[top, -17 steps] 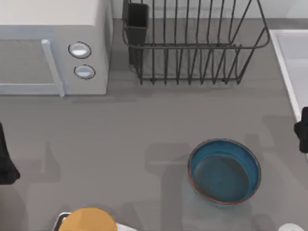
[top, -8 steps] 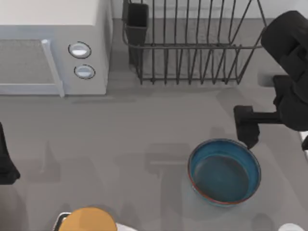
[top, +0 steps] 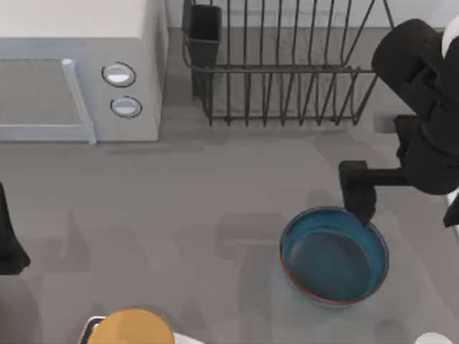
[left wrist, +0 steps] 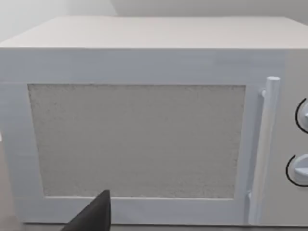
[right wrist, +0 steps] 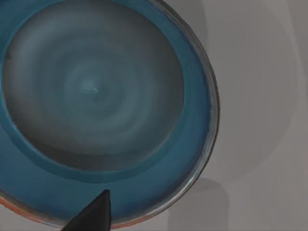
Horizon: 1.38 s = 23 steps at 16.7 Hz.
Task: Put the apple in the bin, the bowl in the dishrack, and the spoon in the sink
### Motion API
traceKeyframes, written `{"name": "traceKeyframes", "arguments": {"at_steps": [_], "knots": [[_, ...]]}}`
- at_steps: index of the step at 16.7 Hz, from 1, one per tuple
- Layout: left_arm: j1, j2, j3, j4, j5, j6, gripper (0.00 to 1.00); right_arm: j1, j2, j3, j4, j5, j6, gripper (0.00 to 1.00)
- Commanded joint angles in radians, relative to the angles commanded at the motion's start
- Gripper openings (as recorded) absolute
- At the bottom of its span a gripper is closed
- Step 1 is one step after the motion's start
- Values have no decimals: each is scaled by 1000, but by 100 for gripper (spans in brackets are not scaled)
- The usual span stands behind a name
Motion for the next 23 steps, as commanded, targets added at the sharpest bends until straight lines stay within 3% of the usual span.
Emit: {"name": "traceKeyframes", "arguments": {"at_steps": [9, 15, 23], "knots": [[0, 0, 0, 0, 0, 0, 100, 7, 112, -233, 353, 1, 5, 100], [0, 0, 0, 0, 0, 0, 100, 8, 129, -265, 392, 1, 7, 100], [0, 0, 0, 0, 0, 0, 100, 8, 129, -265, 392, 1, 7, 40]]}}
